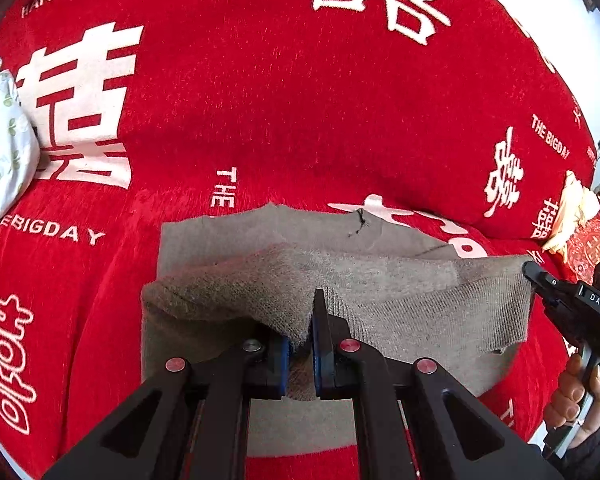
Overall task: Fold small clothes
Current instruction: 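Lay the held hem over the sweater body near the collar with both tools, then open both tools and withdraw them from the folded sweater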
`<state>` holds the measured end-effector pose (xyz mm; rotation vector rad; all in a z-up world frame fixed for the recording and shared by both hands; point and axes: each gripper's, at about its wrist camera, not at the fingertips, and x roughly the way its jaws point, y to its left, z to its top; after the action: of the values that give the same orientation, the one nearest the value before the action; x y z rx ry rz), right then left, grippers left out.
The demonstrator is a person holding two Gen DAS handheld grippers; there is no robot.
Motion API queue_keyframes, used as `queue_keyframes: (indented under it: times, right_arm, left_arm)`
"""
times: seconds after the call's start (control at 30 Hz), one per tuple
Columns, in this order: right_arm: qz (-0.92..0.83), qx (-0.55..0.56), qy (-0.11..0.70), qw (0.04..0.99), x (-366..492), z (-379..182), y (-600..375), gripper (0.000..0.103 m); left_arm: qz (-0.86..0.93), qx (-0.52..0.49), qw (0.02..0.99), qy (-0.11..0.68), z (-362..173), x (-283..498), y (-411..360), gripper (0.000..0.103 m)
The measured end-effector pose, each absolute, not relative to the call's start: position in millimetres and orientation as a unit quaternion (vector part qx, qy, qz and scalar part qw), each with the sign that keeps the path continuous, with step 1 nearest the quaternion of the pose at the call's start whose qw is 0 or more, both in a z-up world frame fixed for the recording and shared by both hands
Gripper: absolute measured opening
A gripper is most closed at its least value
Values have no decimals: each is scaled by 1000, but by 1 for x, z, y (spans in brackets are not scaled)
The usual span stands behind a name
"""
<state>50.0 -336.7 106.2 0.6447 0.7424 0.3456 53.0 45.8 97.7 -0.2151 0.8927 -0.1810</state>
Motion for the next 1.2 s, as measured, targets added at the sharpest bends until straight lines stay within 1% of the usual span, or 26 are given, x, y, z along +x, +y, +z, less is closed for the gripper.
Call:
queue_keyframes:
  times: [0.2, 0.5, 0.57, 0.6, 0.63, 0.67, 0.7, 0.73, 0.77, 0.8, 0.83, 0.87, 0.9, 0.97, 1.1, 1.17, 1.2]
  right_arm:
    - [151, 313, 376, 859, 83, 86, -341, 9]
    - [129, 312, 404, 850, 114, 55, -345, 9]
    - [124, 310, 411, 848, 118, 49, -346, 10]
    - [122, 309, 417, 846, 121, 47, -346, 11]
    - [121, 309, 421, 844, 122, 45, -346, 15]
    - [115, 305, 426, 844, 124, 45, -347, 17]
    - [114, 300, 427, 845, 125, 46, -346, 22]
    - [114, 290, 423, 851, 123, 50, -346, 27]
    - [112, 279, 419, 857, 121, 56, -344, 30]
    - [113, 269, 413, 863, 118, 61, -344, 42]
    - [113, 259, 407, 869, 114, 67, -343, 59]
    - [115, 242, 393, 880, 105, 77, -341, 65]
    - [117, 226, 383, 888, 99, 83, -338, 69]
    - [127, 168, 380, 901, 87, 93, -324, 69]
    - [132, 14, 385, 913, 62, 95, -285, 69]
    - [118, -41, 386, 914, 60, 88, -267, 69]
    - [117, -47, 389, 913, 61, 86, -265, 69]
  left_arm:
    - [-81, -113, 877, 461, 76, 89, 49, 9]
    - [-72, -114, 860, 492, 43, 120, 50, 9]
    - [-65, -128, 853, 502, 34, 127, 55, 10]
    - [-67, -135, 848, 509, 31, 130, 58, 11]
    - [-70, -148, 839, 519, 26, 133, 62, 34]
    - [-67, -160, 831, 529, 21, 136, 66, 73]
    - [-59, -171, 833, 523, 20, 134, 71, 86]
    - [-50, -179, 841, 508, 21, 130, 76, 91]
    - [-45, -186, 847, 496, 24, 125, 80, 91]
    - [-48, -194, 846, 494, 25, 122, 84, 91]
    - [-57, -207, 842, 495, 27, 118, 88, 91]
    - [-68, -225, 841, 488, 29, 111, 94, 91]
    - [-78, -236, 845, 474, 33, 102, 98, 91]
    - [-84, -218, 851, 470, 38, 90, 97, 91]
    - [-76, -92, 874, 471, 37, 61, 73, 91]
    - [-57, -52, 876, 477, 30, 58, 63, 91]
    - [-52, -47, 873, 483, 26, 60, 59, 91]
